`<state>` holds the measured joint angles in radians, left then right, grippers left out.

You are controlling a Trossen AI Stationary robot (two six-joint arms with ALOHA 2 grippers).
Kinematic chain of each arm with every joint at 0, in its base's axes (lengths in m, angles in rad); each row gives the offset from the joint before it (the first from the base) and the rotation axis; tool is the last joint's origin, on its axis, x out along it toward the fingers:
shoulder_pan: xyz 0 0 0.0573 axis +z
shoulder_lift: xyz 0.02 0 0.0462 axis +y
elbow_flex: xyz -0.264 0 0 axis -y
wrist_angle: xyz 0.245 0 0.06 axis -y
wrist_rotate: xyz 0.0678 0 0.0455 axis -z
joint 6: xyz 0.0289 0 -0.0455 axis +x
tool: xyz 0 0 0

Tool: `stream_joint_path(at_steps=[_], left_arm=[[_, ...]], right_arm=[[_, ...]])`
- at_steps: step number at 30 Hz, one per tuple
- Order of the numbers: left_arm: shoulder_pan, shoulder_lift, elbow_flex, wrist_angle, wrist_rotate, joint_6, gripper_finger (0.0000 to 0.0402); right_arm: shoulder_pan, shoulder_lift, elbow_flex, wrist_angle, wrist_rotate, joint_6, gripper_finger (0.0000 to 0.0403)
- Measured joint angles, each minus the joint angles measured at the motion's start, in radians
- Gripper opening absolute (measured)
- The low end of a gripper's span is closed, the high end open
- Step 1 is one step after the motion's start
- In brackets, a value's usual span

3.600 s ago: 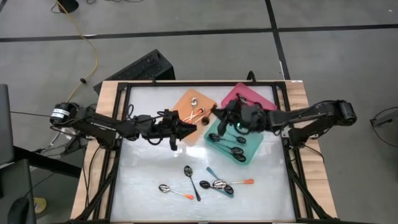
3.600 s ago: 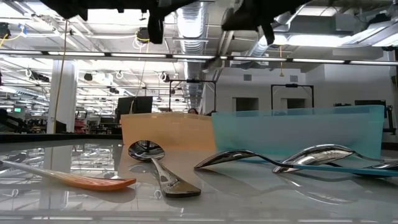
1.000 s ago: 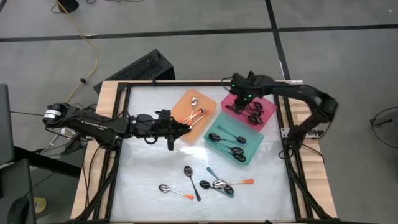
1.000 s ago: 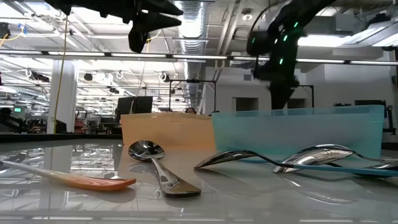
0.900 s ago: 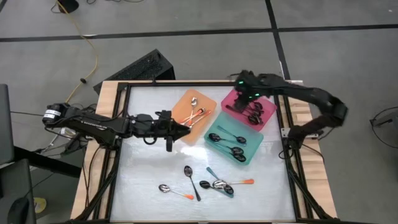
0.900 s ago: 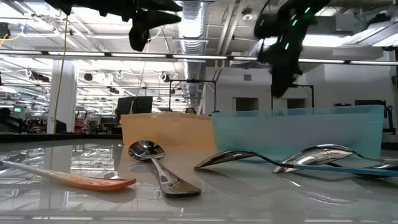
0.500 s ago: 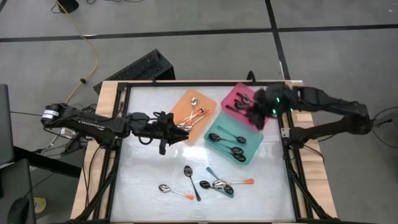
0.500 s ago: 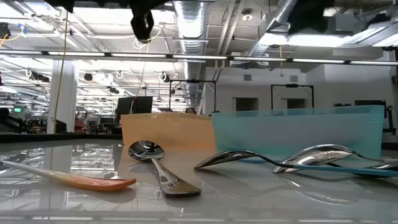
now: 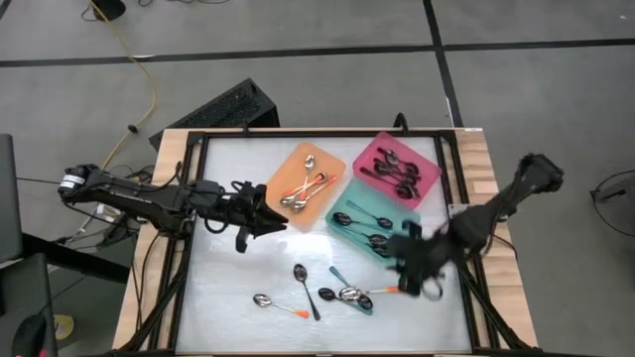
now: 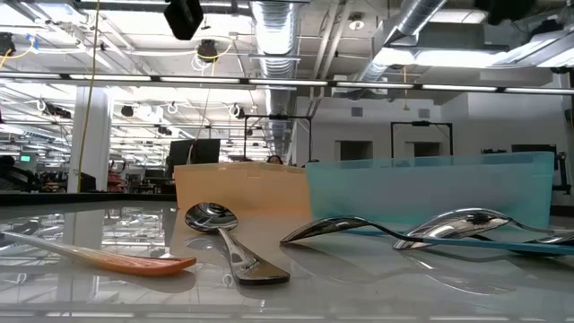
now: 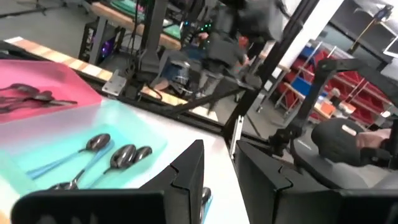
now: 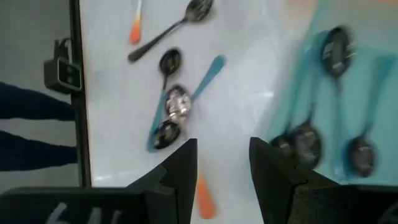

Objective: Sort silverware by color (type)
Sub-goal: Put the blue spoon into the blue bin

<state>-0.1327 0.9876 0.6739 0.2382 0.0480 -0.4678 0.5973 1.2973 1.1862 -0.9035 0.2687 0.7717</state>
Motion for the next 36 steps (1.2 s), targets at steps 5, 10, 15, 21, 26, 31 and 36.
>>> stream_joint_path(at_steps=[5, 10, 15, 21, 26, 31, 36], left_arm=[[-0.012, -0.014, 0.0, -0.061, -0.008, 0.0, 0.0076], [-0.021, -0.005, 0.0, -0.077, -0.01, 0.0, 0.0076], [-0.021, -0.005, 0.0, -0.076, -0.011, 0.0, 0.0076], [-0.021, -0.005, 0.0, -0.11, -0.013, 0.0, 0.0076], [-0.021, -0.004, 0.0, -0.165, -0.039, 0.0, 0.0076], [-0.021, -0.004, 0.0, -0.187, -0.047, 0.004, 0.0076], [-0.021, -0.004, 0.0, -0.206, -0.062, 0.019, 0.0076]], right_arm=[[0.116, 0.168, 0.0, 0.112, 0.04, 0.101, 0.0152], [0.158, 0.322, 0.0, 0.283, 0.001, 0.121, 0.0152], [0.155, 0.432, 0.0, 0.413, -0.08, 0.122, 0.0152], [0.154, 0.532, 0.0, 0.463, -0.091, 0.138, 0.0152], [0.135, 0.584, -0.001, 0.502, -0.091, 0.128, 0.0152], [0.106, 0.619, -0.001, 0.56, -0.087, 0.086, 0.0152], [0.062, 0.636, 0.002, 0.586, -0.087, 0.085, 0.0152]])
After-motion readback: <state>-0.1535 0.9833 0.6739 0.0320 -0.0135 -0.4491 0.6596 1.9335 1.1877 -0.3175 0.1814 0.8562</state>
